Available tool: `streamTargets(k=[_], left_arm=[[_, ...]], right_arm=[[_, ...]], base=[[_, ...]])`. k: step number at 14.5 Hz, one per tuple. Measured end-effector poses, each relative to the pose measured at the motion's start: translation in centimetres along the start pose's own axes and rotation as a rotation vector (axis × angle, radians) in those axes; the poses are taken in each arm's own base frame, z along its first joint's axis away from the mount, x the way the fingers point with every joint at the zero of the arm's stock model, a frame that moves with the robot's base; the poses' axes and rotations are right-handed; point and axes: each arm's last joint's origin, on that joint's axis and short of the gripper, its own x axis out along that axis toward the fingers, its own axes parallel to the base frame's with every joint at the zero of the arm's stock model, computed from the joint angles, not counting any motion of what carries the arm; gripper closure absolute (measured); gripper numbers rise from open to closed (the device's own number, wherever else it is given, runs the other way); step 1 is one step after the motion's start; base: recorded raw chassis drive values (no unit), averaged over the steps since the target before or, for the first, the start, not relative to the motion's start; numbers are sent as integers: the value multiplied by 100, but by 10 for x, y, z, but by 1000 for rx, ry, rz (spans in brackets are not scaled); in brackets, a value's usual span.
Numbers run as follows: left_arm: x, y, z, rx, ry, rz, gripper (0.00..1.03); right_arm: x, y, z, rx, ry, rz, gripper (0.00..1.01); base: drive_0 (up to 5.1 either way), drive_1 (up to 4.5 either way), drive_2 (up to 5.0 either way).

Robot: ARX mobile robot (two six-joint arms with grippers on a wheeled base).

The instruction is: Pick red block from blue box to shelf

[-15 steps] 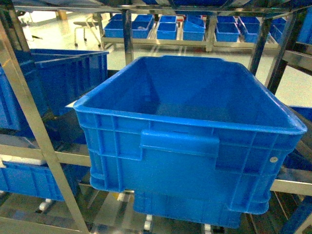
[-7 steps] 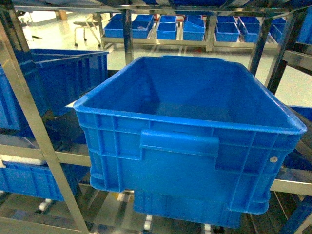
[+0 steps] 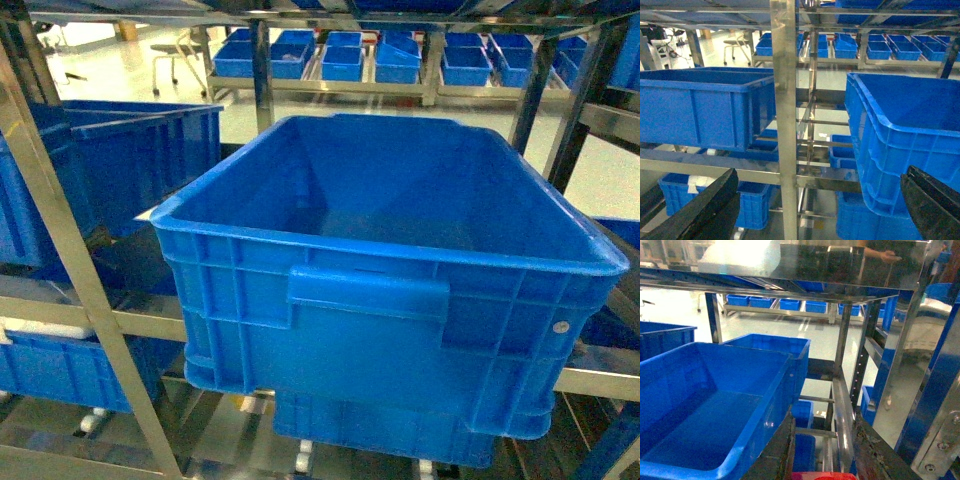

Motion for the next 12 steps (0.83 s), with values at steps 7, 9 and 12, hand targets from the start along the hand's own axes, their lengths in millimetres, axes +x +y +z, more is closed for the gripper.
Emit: streamTargets(k=[7, 9, 12], left_arm=[[0, 0, 0, 0, 0, 0, 5], [0, 0, 0, 0, 0, 0, 5], [0, 0, 0, 0, 0, 0, 5]], right_arm=[[0, 0, 0, 0, 0, 0, 73], [0, 0, 0, 0, 0, 0, 73], [0, 0, 0, 0, 0, 0, 73]], base=[[0, 0, 0], [0, 0, 0], [0, 0, 0]])
